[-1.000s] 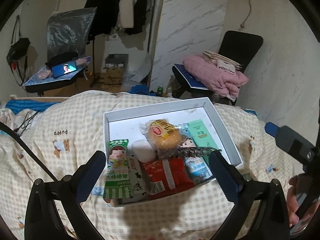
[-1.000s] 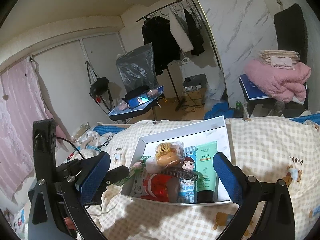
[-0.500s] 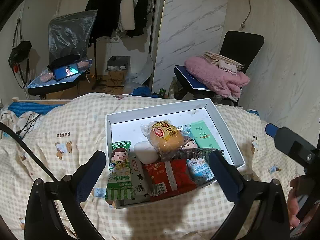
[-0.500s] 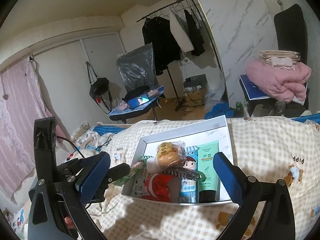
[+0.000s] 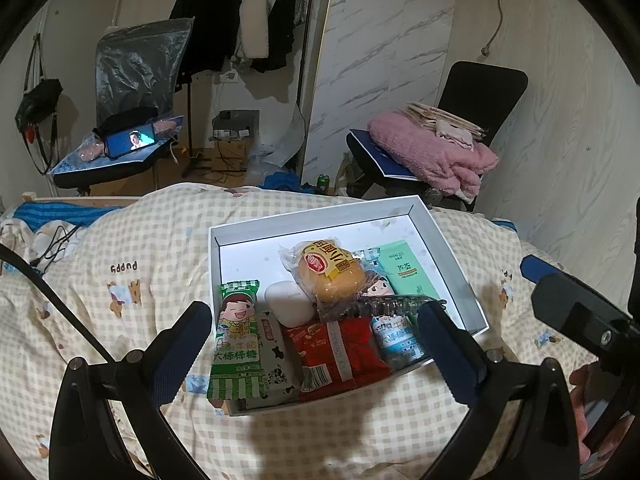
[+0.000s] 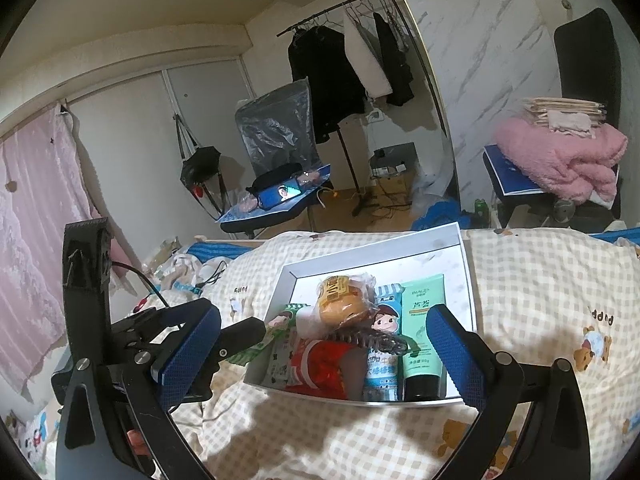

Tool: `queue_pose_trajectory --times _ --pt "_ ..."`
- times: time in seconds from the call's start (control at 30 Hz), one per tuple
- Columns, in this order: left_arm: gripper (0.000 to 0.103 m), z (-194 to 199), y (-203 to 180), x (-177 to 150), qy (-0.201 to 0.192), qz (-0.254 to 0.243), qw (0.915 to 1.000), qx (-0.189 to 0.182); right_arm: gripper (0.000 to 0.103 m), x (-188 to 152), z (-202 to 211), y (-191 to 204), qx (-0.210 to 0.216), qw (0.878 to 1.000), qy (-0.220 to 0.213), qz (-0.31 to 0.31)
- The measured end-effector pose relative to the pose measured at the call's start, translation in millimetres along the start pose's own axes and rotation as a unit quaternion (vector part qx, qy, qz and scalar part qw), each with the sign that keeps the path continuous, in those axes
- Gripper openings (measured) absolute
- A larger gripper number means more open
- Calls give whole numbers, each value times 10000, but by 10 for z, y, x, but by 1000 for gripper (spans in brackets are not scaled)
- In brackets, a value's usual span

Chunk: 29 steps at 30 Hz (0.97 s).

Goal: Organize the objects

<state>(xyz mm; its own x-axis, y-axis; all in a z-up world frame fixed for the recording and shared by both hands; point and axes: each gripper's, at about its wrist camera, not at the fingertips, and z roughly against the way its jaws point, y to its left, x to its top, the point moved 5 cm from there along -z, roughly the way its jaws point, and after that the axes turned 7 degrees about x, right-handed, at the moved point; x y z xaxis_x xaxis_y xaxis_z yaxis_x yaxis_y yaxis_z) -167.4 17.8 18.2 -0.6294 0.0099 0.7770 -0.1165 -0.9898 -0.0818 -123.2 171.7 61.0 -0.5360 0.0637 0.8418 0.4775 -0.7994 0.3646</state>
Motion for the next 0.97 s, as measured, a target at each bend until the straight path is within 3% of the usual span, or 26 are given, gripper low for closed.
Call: queue_pose_trajectory --times 0.83,0.97 --pt "103 -45 28 -12 97 20 9999 45 103 -60 -78 3 24 9999 98 -26" --pt "103 -60 -3 -21 184 -29 9998 -106 103 -61 -77 4 21 10000 91 -27"
